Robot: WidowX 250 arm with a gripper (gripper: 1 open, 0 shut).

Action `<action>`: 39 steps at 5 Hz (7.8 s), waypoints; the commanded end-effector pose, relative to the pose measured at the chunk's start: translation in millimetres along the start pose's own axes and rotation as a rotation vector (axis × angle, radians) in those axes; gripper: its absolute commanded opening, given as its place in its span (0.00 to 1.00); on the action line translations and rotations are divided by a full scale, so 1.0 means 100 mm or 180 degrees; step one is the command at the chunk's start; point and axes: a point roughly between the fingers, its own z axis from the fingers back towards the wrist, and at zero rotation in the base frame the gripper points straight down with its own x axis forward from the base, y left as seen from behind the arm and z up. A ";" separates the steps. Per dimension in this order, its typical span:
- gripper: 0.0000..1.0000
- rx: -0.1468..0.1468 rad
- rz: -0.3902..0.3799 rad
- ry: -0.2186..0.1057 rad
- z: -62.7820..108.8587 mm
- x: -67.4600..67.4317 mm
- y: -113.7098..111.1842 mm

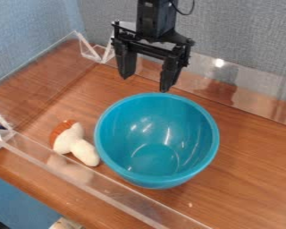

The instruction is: Put the mushroom in the blue bowl

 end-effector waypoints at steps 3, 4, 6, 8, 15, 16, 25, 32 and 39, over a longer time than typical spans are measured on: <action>1.00 -0.0077 0.0330 -0.0040 -0.02 -0.38 0.58; 1.00 -0.0079 0.0514 -0.0124 -0.30 -0.60 0.79; 1.00 -0.0054 0.0823 -0.0337 -0.66 -0.60 0.97; 1.00 -0.0046 0.0948 -0.0359 -0.88 -0.45 0.94; 1.00 -0.0066 0.0332 -0.0320 -1.01 -0.37 1.23; 1.00 -0.0077 0.0324 -0.0321 -0.99 -0.40 1.18; 0.00 -0.0066 -0.1499 -0.0854 0.46 -0.08 0.21; 0.00 -0.0103 -0.2124 -0.0679 0.15 -0.41 -0.81; 0.00 0.0002 -0.2697 -0.0815 0.27 -0.18 -0.95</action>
